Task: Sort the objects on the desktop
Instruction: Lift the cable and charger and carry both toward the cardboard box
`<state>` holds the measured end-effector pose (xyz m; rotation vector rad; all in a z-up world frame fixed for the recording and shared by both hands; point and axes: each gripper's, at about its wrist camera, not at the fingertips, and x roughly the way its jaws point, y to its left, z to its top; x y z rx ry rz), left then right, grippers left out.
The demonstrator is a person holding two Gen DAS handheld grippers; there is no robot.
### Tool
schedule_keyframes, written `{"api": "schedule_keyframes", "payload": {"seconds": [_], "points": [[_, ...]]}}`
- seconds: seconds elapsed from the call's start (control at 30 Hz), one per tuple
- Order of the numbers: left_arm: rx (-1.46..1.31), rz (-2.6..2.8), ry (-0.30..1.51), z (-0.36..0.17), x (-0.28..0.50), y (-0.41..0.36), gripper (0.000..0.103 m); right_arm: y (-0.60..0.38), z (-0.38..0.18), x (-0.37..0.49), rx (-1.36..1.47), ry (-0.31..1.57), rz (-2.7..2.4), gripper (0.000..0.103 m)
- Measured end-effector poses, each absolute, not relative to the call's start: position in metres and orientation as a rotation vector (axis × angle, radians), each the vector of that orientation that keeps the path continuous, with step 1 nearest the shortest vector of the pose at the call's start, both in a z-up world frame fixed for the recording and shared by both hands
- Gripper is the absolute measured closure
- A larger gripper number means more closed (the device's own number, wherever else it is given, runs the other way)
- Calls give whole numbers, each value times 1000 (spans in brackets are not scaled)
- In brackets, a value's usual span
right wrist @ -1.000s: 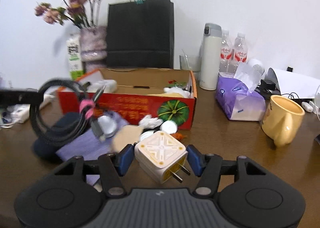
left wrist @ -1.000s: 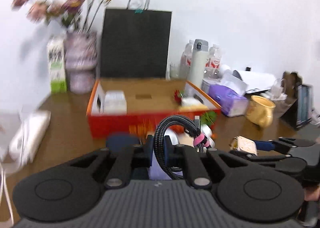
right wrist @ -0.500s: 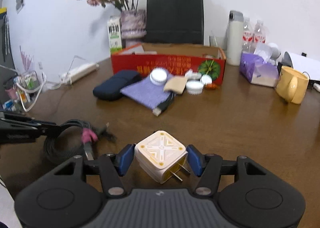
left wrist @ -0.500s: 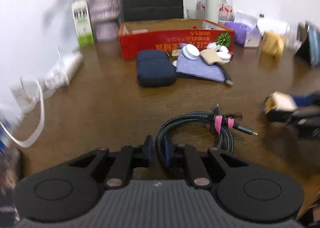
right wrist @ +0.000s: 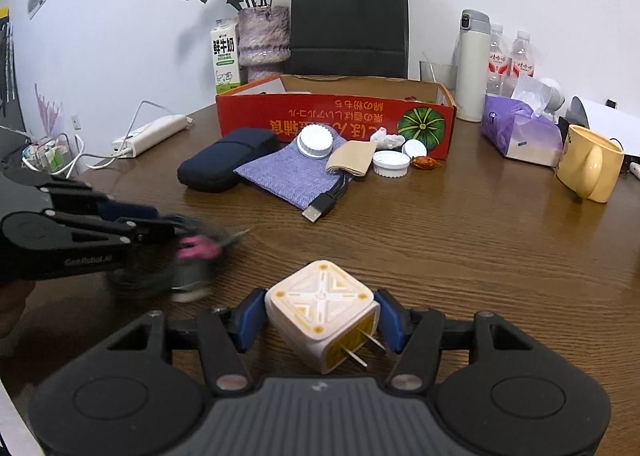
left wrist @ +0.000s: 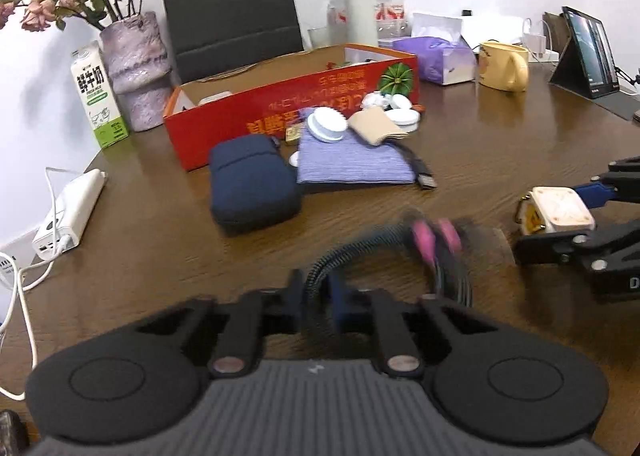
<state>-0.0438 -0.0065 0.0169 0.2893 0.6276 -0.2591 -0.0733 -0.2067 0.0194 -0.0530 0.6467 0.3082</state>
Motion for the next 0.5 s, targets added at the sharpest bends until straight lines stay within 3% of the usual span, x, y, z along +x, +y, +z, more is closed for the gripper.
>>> {"api": "schedule_keyframes", "payload": {"seconds": [0.5], "points": [[25,-162,546,64,-71,17,92,-216,62,-86,12,508,302,46]]}}
